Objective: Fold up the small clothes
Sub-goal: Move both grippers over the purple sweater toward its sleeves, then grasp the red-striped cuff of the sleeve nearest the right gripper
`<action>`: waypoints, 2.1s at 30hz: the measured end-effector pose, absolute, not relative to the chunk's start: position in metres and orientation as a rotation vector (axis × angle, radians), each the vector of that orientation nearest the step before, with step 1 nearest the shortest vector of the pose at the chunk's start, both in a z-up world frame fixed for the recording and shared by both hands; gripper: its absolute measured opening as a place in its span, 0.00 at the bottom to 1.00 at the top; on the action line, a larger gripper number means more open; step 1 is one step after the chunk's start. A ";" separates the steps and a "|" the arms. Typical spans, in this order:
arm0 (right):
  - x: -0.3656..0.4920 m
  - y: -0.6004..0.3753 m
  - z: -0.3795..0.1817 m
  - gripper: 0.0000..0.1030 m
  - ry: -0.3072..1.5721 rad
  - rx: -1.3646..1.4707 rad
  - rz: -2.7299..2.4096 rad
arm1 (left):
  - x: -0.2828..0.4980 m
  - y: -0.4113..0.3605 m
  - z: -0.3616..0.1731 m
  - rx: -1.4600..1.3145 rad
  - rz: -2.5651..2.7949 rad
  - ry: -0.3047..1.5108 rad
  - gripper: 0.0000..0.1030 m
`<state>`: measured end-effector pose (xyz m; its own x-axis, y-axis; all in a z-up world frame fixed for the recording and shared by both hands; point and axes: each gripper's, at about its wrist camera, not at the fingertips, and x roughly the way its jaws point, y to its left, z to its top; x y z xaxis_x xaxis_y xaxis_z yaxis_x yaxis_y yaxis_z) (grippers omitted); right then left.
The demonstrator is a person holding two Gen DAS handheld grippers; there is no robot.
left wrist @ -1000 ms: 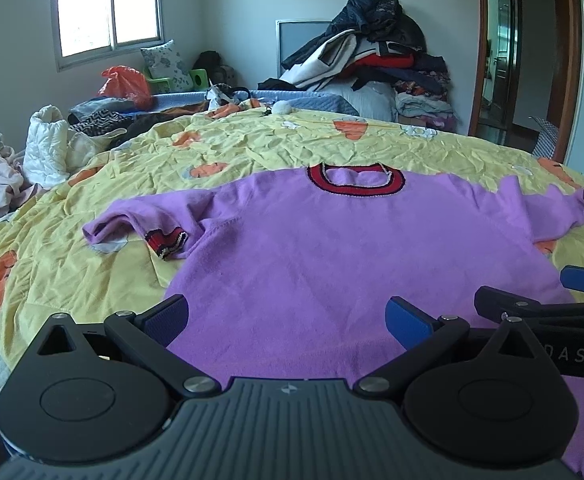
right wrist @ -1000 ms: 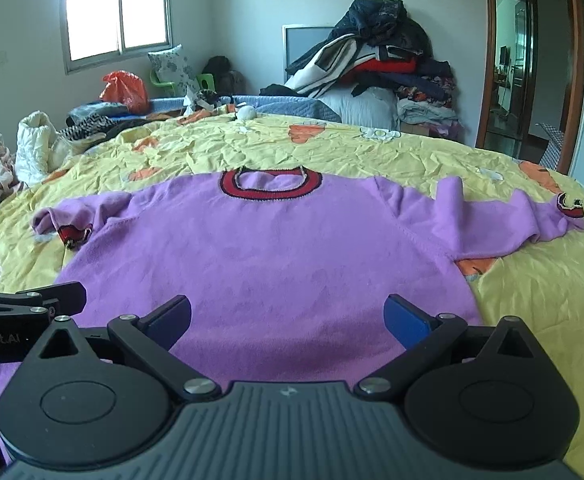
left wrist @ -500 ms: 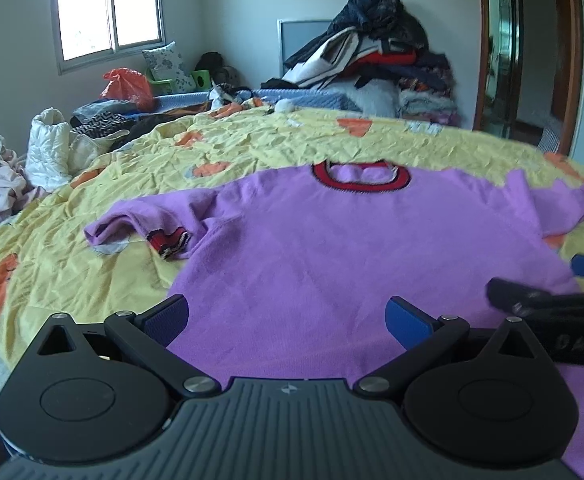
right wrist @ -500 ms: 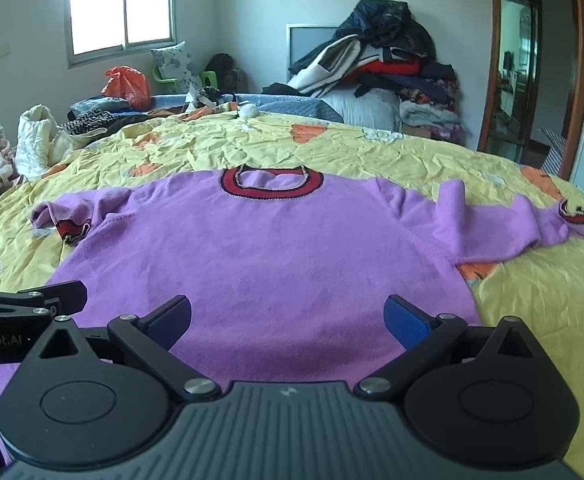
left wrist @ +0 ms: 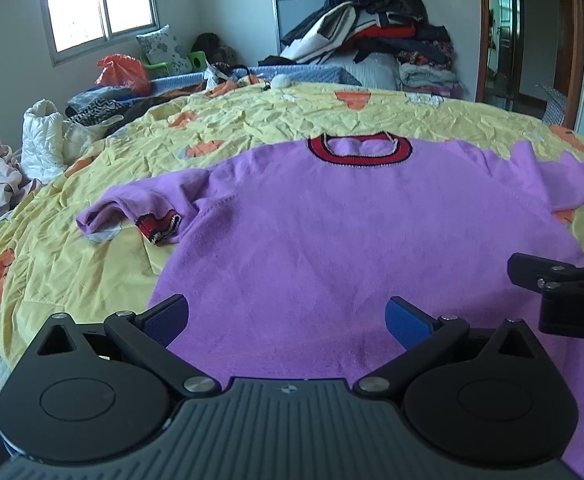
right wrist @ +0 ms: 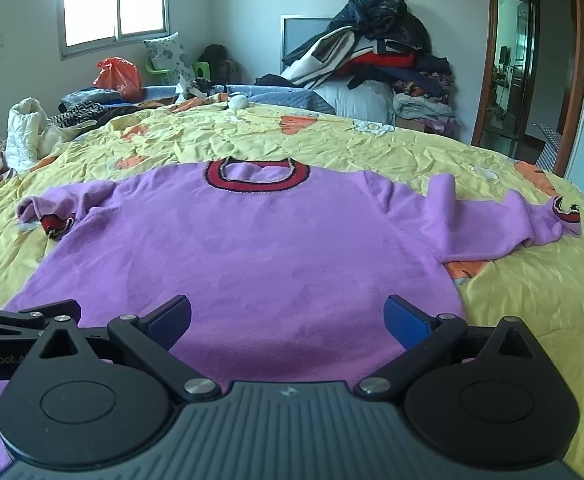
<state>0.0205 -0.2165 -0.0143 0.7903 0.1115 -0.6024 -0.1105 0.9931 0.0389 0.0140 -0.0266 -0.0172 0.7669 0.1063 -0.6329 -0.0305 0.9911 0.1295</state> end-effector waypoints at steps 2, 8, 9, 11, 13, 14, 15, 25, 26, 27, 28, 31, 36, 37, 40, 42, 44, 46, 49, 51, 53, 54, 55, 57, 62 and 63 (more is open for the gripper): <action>0.021 -0.219 -0.014 1.00 0.652 0.000 0.118 | 0.021 -0.029 -0.019 0.102 0.088 0.726 1.00; 0.035 -0.227 -0.018 1.00 0.678 0.007 0.106 | 0.041 -0.034 -0.022 0.115 0.077 0.774 1.00; 0.038 -0.229 -0.019 1.00 0.682 0.011 0.105 | 0.045 -0.035 -0.021 0.113 0.073 0.782 1.00; 0.046 -0.232 -0.020 1.00 0.688 0.018 0.104 | 0.053 -0.036 -0.021 0.112 0.068 0.793 1.00; 0.055 -0.234 -0.021 1.00 0.697 0.019 0.106 | 0.061 -0.038 -0.020 0.122 0.065 0.793 1.00; 0.059 -0.235 -0.021 1.00 0.701 0.018 0.103 | 0.065 -0.040 -0.020 0.130 0.066 0.794 1.00; 0.065 -0.236 -0.023 1.00 0.708 0.018 0.101 | 0.069 -0.042 -0.020 0.139 0.066 0.796 1.00; 0.111 -0.240 -0.037 1.00 0.759 -0.011 0.087 | 0.109 -0.044 -0.023 0.168 -0.008 0.737 1.00; 0.113 -0.241 -0.038 1.00 0.761 -0.012 0.083 | 0.114 -0.045 -0.025 0.173 -0.013 0.755 1.00; 0.116 -0.243 -0.038 1.00 0.764 -0.015 0.078 | 0.118 -0.046 -0.026 0.174 -0.022 0.777 1.00; 0.119 -0.244 -0.039 1.00 0.767 -0.016 0.077 | 0.121 -0.047 -0.028 0.169 -0.035 0.790 1.00; 0.128 -0.249 -0.040 1.00 0.778 -0.016 0.072 | 0.132 -0.046 -0.028 0.112 -0.061 0.805 1.00; 0.139 -0.260 -0.040 1.00 0.780 -0.011 0.038 | 0.156 -0.050 -0.032 0.078 -0.064 0.841 1.00; 0.141 -0.263 -0.040 1.00 0.784 -0.010 0.025 | 0.160 -0.051 -0.033 0.073 -0.060 0.848 1.00; 0.146 -0.270 -0.041 1.00 0.787 -0.012 0.009 | 0.173 -0.050 -0.036 0.056 -0.042 0.876 1.00; 0.151 -0.275 -0.042 1.00 0.795 -0.028 -0.010 | 0.177 -0.048 -0.036 0.044 -0.035 0.873 1.00; 0.156 -0.279 -0.044 1.00 0.804 -0.044 -0.028 | 0.182 -0.046 -0.037 0.031 -0.027 0.880 1.00; 0.160 -0.285 -0.046 1.00 0.806 -0.042 -0.033 | 0.186 -0.044 -0.037 0.017 -0.031 0.897 1.00; 0.165 -0.298 -0.047 1.00 0.805 -0.008 -0.037 | 0.189 -0.040 -0.038 -0.009 -0.023 0.923 1.00; 0.165 -0.305 -0.047 1.00 0.795 0.012 -0.041 | 0.195 -0.037 -0.041 -0.026 -0.012 0.966 1.00; 0.166 -0.313 -0.047 1.00 0.774 0.006 -0.045 | 0.197 -0.033 -0.046 -0.070 -0.048 0.994 1.00; 0.164 -0.317 -0.045 1.00 0.752 -0.006 -0.045 | 0.197 -0.031 -0.047 -0.094 -0.059 1.003 1.00; 0.160 -0.323 -0.042 1.00 0.710 -0.018 -0.041 | 0.197 -0.029 -0.048 -0.115 -0.070 1.007 1.00; 0.142 -0.334 -0.031 1.00 0.549 -0.056 -0.020 | 0.194 -0.032 -0.046 -0.087 -0.097 0.976 1.00; 0.128 -0.371 -0.038 1.00 0.426 -0.381 -0.086 | 0.180 -0.049 -0.035 0.062 -0.127 0.866 1.00; 0.133 -0.390 -0.040 1.00 0.465 -0.338 -0.092 | 0.178 -0.047 -0.034 0.031 -0.145 0.862 1.00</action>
